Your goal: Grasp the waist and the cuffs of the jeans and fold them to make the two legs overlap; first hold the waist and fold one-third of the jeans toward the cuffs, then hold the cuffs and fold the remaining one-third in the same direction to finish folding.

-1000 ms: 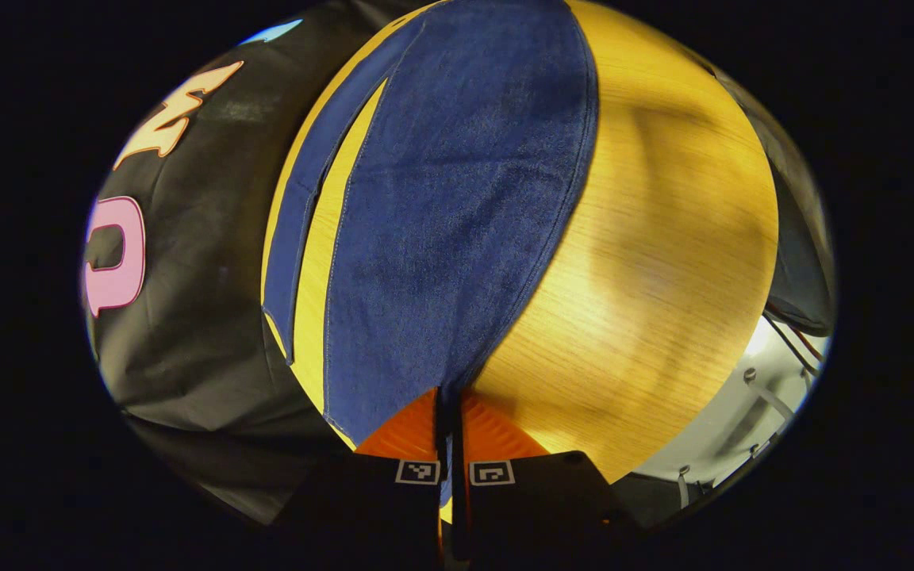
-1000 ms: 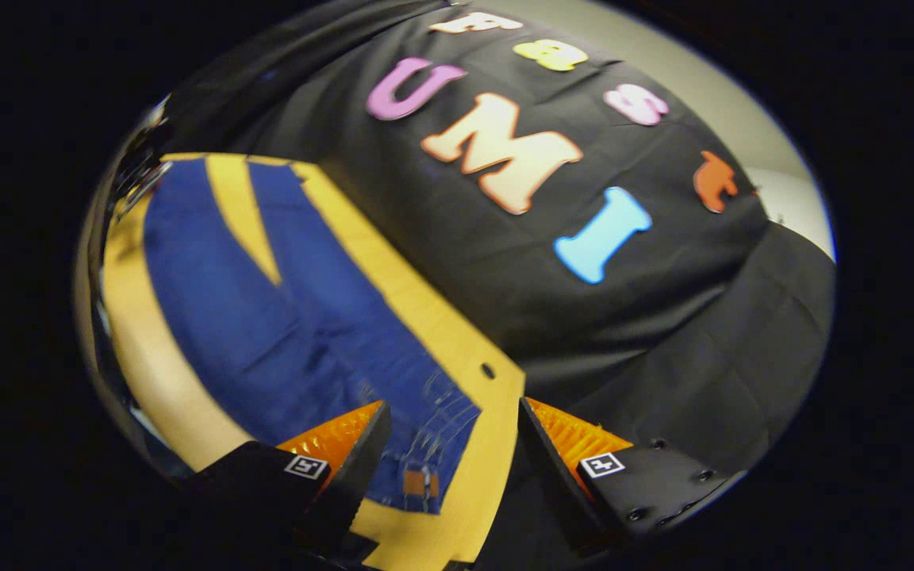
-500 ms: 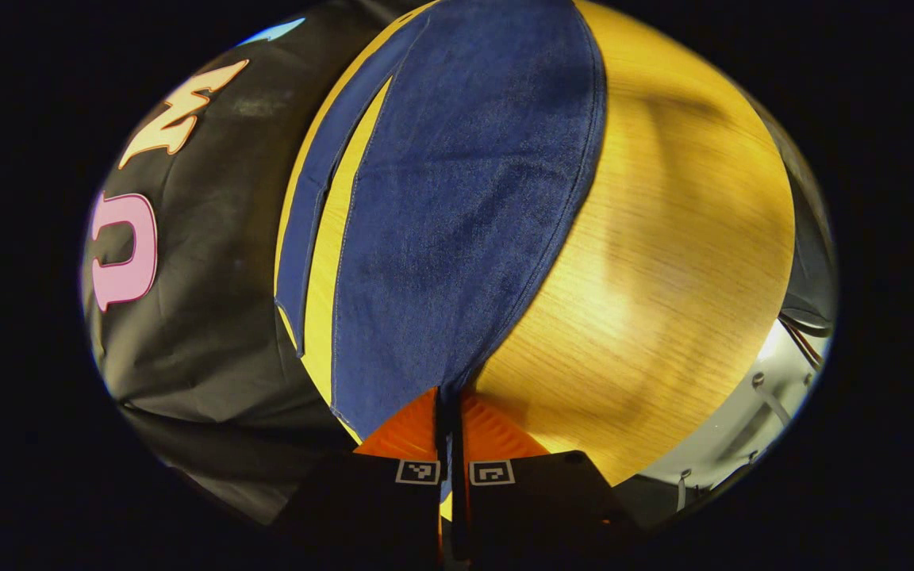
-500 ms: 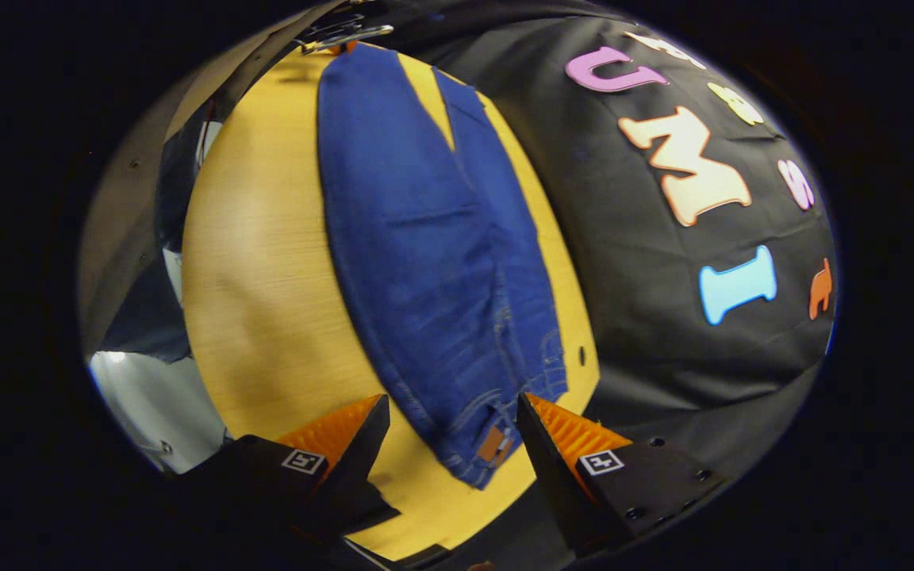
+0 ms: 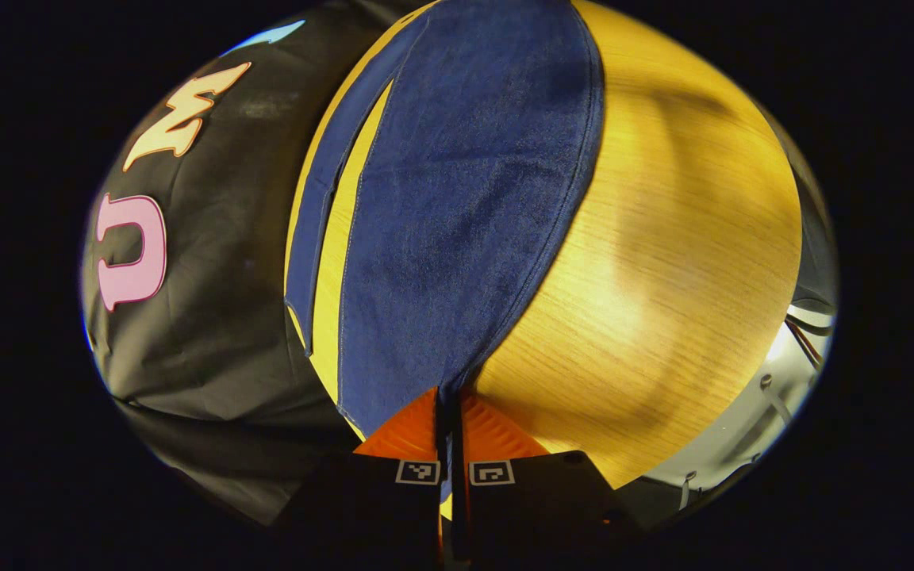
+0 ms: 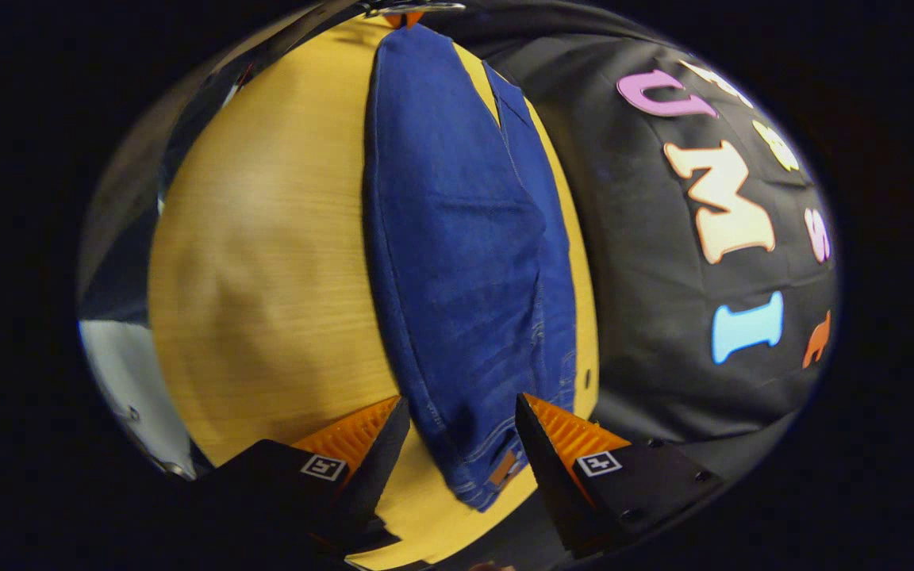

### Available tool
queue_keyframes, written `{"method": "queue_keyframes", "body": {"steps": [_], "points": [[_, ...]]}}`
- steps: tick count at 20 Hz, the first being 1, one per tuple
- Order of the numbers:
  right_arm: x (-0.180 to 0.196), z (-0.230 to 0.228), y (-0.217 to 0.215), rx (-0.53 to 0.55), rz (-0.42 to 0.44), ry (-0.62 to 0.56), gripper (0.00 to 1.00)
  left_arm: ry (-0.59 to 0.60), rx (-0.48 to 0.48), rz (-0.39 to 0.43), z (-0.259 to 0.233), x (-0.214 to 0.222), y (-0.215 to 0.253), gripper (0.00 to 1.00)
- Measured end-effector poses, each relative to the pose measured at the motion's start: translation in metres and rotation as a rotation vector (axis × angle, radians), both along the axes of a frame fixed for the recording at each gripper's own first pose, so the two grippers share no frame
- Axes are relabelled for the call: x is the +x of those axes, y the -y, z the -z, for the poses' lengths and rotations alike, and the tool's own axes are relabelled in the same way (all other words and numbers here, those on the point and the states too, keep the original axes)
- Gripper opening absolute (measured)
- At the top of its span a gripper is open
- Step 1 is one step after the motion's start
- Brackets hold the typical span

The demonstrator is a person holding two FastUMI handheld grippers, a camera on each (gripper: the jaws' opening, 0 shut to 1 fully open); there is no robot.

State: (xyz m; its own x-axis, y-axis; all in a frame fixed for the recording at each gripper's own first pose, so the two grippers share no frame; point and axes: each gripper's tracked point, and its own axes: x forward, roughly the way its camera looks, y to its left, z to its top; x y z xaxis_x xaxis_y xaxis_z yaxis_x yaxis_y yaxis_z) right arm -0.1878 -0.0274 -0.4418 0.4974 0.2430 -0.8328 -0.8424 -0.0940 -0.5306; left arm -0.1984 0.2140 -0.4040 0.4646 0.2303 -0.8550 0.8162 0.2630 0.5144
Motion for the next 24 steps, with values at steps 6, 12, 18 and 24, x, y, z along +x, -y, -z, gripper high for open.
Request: {"method": "queue_keyframes", "body": {"steps": [6, 12, 18, 24], "points": [[0.0, 0.033, 0.001, -0.047, 0.079, -0.038, 0.53, 0.021, 0.001, -0.025, -0.001, 0.002, 0.0, 0.0], [0.003, 0.03, -0.001, -0.024, 0.257, -0.128, 0.06, 0.044, -0.021, -0.147, 0.001, -0.001, -0.001, 0.0], [-0.002, 0.014, 0.008, 0.007, 0.323, -0.193, 0.04, -0.023, -0.004, -0.198, -0.003, -0.005, 0.005, 0.0], [-0.004, 0.002, -0.001, 0.049, 0.286, -0.246, 0.04, -0.059, 0.036, -0.252, -0.002, 0.006, 0.005, 0.0]]}}
